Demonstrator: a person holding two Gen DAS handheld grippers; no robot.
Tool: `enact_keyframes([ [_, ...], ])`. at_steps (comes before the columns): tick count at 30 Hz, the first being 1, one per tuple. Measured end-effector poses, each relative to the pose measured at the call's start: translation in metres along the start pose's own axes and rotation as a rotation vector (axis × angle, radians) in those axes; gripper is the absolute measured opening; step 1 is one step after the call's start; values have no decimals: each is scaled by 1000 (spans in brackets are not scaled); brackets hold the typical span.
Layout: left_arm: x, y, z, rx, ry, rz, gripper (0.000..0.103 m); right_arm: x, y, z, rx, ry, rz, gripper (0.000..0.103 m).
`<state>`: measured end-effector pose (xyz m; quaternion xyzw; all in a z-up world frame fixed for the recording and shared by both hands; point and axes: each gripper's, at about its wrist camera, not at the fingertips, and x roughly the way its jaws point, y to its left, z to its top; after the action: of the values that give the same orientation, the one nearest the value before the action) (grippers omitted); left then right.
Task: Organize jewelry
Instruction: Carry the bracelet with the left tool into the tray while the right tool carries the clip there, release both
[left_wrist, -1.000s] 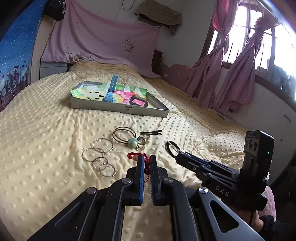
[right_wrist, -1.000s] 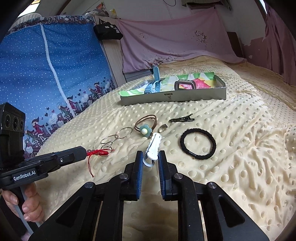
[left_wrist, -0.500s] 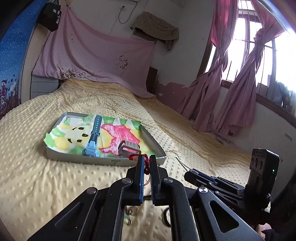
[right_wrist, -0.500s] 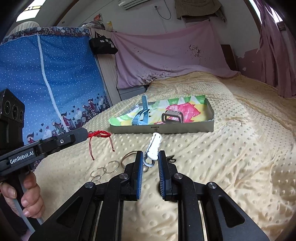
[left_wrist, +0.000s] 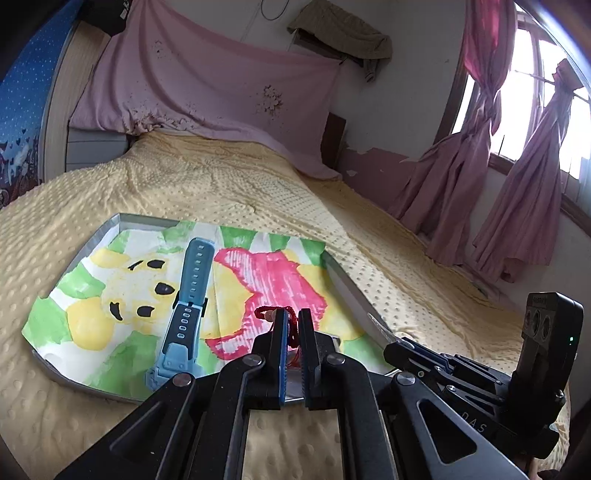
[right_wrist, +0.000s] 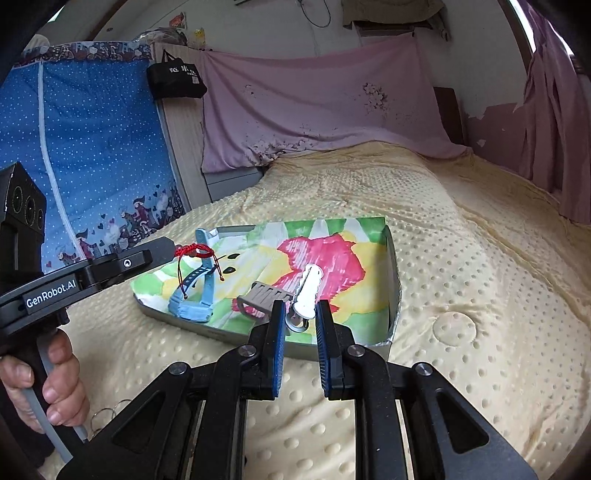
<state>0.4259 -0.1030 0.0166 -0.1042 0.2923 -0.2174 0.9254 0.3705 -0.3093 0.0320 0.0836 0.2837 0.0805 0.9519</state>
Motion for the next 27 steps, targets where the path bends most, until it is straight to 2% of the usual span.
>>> enact_keyframes([
  [7,28,11,-10,-7,122,53,6,47,-14,-8,54,88,-4,14],
  [11,33,10,-16,5,157,79,7,61,-13,-14,42,122,-13,14],
  [17,32,6,-23,19,174,110,7,66,-8,-13,26,144,-30,15],
  [23,23,4,-25,15,150,118,8,60,-10,-13,26,136,-33,16],
  [25,20,2,-25,17,142,115,13,53,-13,-14,22,119,-48,21],
  [26,18,0,-25,21,135,113,17,49,-13,-15,24,108,-54,30],
  [27,16,-2,-25,24,125,116,28,45,-15,-15,28,97,-60,34],
])
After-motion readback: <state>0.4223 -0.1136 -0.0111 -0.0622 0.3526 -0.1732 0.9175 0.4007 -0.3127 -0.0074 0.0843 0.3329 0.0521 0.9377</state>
